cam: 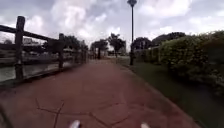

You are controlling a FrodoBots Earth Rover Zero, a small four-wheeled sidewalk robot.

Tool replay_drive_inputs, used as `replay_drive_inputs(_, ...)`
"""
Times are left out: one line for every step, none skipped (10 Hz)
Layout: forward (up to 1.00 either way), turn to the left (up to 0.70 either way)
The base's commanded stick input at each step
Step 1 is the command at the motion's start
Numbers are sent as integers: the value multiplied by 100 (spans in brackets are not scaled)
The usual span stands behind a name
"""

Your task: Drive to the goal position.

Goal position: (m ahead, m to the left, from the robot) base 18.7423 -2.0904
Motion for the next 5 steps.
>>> replay_drive_inputs(70, 0)
replay_drive_inputs(70, 0)
replay_drive_inputs(70, 0)
replay_drive_inputs(70, 0)
replay_drive_inputs(70, 0)
